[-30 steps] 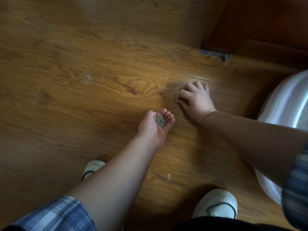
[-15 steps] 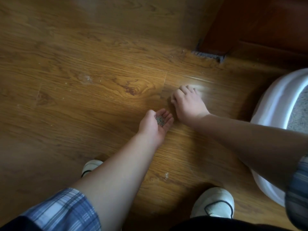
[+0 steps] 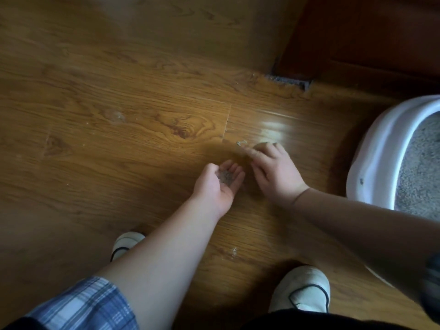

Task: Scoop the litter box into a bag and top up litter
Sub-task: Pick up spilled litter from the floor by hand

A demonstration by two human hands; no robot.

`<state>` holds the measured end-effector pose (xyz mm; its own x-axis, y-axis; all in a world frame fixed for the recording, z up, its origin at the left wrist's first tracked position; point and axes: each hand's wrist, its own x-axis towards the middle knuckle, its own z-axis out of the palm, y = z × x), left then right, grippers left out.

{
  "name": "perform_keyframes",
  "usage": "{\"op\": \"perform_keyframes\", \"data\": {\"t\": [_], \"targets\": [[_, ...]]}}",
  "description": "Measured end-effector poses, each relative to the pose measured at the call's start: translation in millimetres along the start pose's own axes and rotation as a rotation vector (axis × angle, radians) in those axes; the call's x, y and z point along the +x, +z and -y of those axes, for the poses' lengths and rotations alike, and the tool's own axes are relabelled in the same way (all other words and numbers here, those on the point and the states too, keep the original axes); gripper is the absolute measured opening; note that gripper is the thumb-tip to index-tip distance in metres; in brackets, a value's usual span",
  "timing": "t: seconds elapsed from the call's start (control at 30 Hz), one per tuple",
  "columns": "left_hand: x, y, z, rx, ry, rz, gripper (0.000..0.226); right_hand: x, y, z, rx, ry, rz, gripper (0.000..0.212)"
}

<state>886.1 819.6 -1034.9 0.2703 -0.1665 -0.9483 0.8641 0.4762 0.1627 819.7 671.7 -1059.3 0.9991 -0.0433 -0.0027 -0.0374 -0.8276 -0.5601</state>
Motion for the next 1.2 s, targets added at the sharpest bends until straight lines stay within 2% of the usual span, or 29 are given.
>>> {"op": "perform_keyframes", "data": {"t": [0.1, 0.3, 0.53, 0.7, 0.87, 1.2], "targets": [[-1, 0, -8, 0.016, 0.015, 0.006, 0.029, 8, -5, -13, -0.271, 0.134, 0.089, 0.052], [-1, -2, -14, 0.010, 0.035, 0.013, 0.028, 14, 8, -14, -0.438, 0.090, 0.166, 0.055], [0, -8, -17, 0.014, 0.027, 0.015, 0.028, 22, 13, -13, -0.398, 0.034, 0.171, 0.049], [0, -11, -21, -0.011, 0.042, -0.011, 0.028, 39, 10, -17, -0.148, 0.192, 0.111, 0.045], [1, -9, -22, -0.010, 0.041, -0.022, 0.028, 55, 14, -19, -0.157, 0.110, 0.155, 0.043], [2, -4, -22, -0.004, 0.049, -0.047, 0.028, 66, 25, -30, -0.127, -0.032, 0.049, 0.011]]}}
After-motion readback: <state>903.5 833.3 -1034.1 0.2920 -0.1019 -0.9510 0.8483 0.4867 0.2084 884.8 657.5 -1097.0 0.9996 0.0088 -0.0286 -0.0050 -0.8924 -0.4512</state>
